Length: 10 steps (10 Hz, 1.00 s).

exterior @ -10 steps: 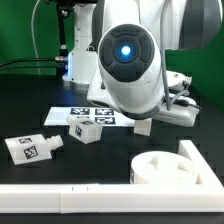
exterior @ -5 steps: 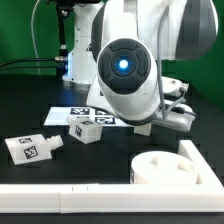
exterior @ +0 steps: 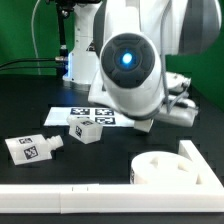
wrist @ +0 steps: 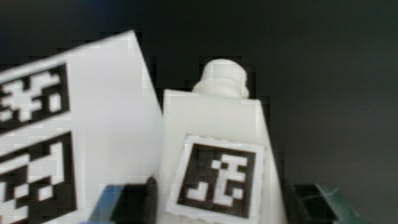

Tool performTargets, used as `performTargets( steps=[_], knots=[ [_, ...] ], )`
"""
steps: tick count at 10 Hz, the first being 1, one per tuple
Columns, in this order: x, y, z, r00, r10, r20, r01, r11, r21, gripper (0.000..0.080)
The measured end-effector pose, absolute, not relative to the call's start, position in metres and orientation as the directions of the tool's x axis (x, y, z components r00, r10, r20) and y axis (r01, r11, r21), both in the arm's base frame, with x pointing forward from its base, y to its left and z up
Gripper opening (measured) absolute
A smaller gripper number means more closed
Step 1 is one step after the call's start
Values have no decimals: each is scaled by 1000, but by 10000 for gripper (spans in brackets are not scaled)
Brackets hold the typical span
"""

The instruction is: Assemble stool

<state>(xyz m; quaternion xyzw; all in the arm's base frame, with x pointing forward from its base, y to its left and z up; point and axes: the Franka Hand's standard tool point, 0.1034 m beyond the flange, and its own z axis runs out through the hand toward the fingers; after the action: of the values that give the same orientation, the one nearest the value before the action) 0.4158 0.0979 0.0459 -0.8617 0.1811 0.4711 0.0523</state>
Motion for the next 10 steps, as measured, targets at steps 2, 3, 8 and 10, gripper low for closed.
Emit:
performTargets(
  steps=[2,3,8,10],
  knots=[
    [448,95,94,573,-249,-781,-358,-933,35,323],
    [460,94,113,660,-246,-710,-328,-944,22,323],
    [493,99,125,871,-230,-434,-257,-967,-3,323],
    [535,108,155,946,-169,-275,-180,-984,-14,323]
  ],
)
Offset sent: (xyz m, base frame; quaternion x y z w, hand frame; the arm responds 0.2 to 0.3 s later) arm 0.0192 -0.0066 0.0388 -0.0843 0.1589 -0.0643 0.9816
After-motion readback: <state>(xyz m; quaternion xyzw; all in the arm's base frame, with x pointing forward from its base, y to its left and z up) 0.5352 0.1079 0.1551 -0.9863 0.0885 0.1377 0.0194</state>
